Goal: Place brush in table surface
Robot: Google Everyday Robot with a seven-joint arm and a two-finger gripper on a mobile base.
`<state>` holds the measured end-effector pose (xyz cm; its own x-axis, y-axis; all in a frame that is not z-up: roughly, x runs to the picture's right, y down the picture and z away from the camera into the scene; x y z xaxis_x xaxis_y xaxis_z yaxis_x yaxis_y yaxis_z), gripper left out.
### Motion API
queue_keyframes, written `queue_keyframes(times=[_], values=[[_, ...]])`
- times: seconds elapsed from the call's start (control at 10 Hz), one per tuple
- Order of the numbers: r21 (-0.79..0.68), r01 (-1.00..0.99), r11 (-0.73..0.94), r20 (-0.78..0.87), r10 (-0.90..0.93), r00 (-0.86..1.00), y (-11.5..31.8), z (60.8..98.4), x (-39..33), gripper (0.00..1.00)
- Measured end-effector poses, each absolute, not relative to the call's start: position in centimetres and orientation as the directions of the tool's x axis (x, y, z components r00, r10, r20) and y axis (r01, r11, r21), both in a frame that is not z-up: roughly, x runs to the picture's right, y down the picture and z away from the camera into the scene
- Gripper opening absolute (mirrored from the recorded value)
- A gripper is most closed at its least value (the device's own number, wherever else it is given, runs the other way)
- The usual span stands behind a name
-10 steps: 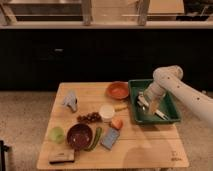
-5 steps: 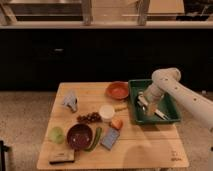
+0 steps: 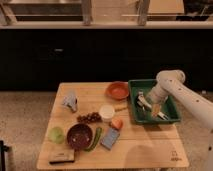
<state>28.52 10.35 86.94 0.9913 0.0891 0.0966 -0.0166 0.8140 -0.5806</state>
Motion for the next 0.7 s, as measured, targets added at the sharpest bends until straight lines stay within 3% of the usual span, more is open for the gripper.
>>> queue_keyframes(times=[0.7], values=[[-0.554,-0.210,0.806,-0.025,0.236,0.971,10.2,88.6,30.9,0.80]])
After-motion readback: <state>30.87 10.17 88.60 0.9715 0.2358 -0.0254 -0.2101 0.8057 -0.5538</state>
